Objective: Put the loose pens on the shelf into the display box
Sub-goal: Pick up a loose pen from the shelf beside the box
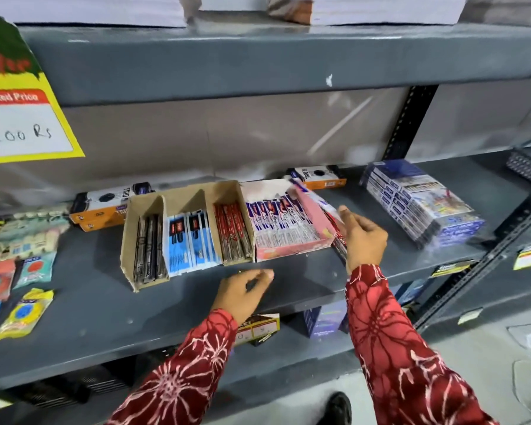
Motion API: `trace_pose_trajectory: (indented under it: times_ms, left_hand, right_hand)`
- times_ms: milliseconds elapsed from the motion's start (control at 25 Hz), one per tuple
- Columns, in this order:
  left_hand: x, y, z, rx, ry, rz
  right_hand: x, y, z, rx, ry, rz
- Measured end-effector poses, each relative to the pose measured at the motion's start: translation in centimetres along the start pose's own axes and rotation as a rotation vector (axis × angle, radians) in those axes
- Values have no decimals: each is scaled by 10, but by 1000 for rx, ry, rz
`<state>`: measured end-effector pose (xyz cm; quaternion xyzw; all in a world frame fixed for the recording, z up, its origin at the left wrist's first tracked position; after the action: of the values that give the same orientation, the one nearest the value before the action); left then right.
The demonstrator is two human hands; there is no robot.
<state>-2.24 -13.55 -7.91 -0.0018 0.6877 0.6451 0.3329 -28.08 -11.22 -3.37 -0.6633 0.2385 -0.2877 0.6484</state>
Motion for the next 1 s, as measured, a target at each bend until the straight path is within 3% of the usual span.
trace_pose_trajectory:
  times_ms: [80,200,320,400,640,760,920,1000]
  left_hand:
    - [-2,1,-2,-91,23,410]
    - [-8,11,-5,-65,73,1036]
    - [-34,1,2,-5,328,1308]
    - [-42,-6,7,-18,412,1285]
    - [-45,-9,10,-45,441,1205]
    - [-44,-4,10,-21,377,1081]
    - [-23,6,8,2,59,306]
    - [-11,-1,8,-31,-76,-79]
  right_hand:
    - [29,0,5,-8,-257,-130]
    - [62,8,18,60,-556,-96]
    - [77,16,28,96,-678,-36]
    - [79,18,27,90,-686,18]
    - [82,20,32,168,-769,74]
    - [67,13,25,188,-630,0]
    - [34,38,1,334,-132,-39]
    - [36,30,1,335,-76,151]
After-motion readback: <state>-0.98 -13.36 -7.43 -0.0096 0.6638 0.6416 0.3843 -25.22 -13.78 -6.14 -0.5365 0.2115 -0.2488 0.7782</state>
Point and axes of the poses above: each hand's wrist, its own z-axis away from the middle knuckle, its own x-axis out of the palm, y = z × x, the point moved 10 cm from there along -z, towards the middle knuckle, and after that the axes turned 9 degrees about -y, right-handed, at the moved point
